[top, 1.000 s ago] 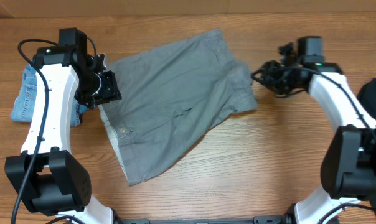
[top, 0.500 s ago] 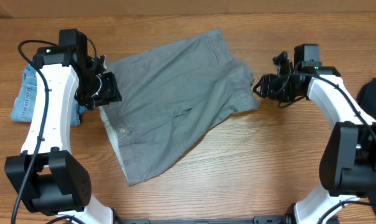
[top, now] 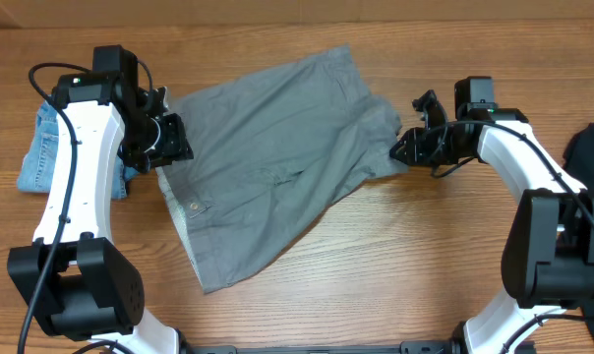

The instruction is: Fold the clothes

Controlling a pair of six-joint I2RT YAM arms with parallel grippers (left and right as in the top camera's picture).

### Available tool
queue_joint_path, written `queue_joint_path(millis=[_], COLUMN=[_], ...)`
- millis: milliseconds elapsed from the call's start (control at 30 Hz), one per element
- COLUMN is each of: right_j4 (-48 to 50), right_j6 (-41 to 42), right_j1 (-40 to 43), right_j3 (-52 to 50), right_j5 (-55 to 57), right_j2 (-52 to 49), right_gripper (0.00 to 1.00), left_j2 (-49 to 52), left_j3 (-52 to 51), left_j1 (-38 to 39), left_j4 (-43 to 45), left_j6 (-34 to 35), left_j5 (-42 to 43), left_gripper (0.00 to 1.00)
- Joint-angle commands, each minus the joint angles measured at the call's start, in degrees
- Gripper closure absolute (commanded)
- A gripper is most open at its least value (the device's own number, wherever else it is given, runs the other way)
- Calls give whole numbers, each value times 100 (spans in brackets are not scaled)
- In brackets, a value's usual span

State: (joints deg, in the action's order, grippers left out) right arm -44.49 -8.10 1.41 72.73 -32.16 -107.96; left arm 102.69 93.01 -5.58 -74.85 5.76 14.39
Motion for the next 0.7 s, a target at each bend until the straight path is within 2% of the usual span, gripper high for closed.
queue_joint_path(millis=[0, 33, 67, 133, 200, 267, 367, 400, 433, 467, 567, 667], right_j4=[-48, -61, -66, -48, 35, 149, 219, 219, 205, 179, -55, -605], right_j6=[-76, -74, -74, -74, -72, -72, -68, -70, -70, -72, -74, -68], right_j1=[-22, -22, -15, -13, -13, -13, -20, -17, -17, -17, 24, 131], right_j3=[-37, -37, -37, -39, -42, -39, -42, -42, -42, -39, 44, 256], right_j5=[-85, -42, 109, 264, 363, 361, 339, 286, 157, -37, -306, -129], right_j2=[-68, -68, -68, -72, -120, -225, -400, -448, -472, -472, -369, -144], right_gripper=[82, 81, 65, 42, 36, 36, 38, 46, 62, 74, 91, 96], left_j2=[28, 28, 28, 28, 28, 28, 28, 28, 28, 28, 28, 28], left_j3=[96, 96, 96, 96, 96, 96, 96, 96, 96, 96, 96, 96], left_j1=[42, 42, 42, 42, 42, 42, 42, 42, 42, 42, 42, 42], left_j4=[-28, -33, -35, -33, -35, -35, -33, -33, -33, -33, -13, -33], left_j6=[-94, -96, -111, -111, -114, -111, -109, -109, -111, -111, -111, -114], left_j5=[15, 0, 2, 2, 2, 2, 4, 4, 4, 4, 2, 2], left_gripper=[56, 56, 56, 56, 56, 56, 56, 56, 56, 56, 55, 53])
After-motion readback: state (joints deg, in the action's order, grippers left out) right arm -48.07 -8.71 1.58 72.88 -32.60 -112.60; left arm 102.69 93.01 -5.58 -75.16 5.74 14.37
